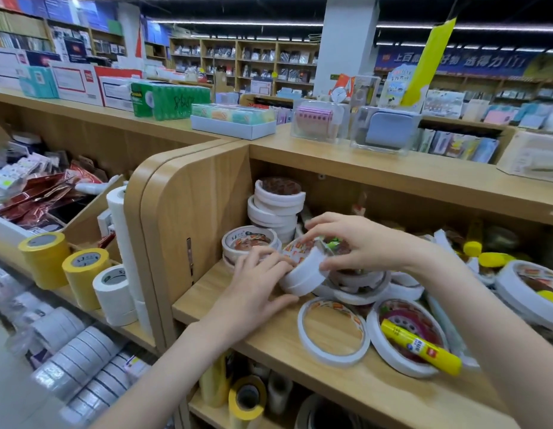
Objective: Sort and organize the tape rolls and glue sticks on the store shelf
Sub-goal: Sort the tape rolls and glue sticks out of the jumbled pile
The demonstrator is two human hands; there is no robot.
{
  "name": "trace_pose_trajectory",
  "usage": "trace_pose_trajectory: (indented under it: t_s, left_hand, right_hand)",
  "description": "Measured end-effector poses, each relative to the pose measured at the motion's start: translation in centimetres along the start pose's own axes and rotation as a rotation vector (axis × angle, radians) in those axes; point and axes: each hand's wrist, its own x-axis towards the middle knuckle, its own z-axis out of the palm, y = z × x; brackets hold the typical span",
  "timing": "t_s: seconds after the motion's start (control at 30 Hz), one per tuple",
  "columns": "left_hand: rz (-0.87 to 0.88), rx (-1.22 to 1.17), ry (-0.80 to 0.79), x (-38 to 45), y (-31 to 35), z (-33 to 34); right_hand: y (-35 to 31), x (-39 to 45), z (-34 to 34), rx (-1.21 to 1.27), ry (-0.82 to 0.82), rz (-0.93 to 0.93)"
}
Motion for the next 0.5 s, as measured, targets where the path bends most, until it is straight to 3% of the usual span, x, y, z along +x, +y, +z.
trace_pose_trajectory:
  t_s: [0.13, 0.27, 0.4, 0.5]
  left_hand:
    - [0.073, -0.277, 0.005, 1.4, 1.7, -1.2]
    - [0.047, -0.349, 0.062, 3.1, 2.4, -4.5]
    - [-0.094, -0.076, 0.018, 2.9, 0.9, -6.8]
    - [-0.272, 0.283, -0.147, 1.9, -1.0, -6.2]
  right_hand:
    - [-0.3, -1.6, -1.1, 0.162, 0.293, -0.007]
    - [-0.7, -1.8, -2.6, 0.284, 0.445, -0.019]
    - [0.4, -1.9, -2.7, 0.266, 0.521, 0.128]
    - [1.0, -2.8, -1.7, 0.028, 0.332, 0.199]
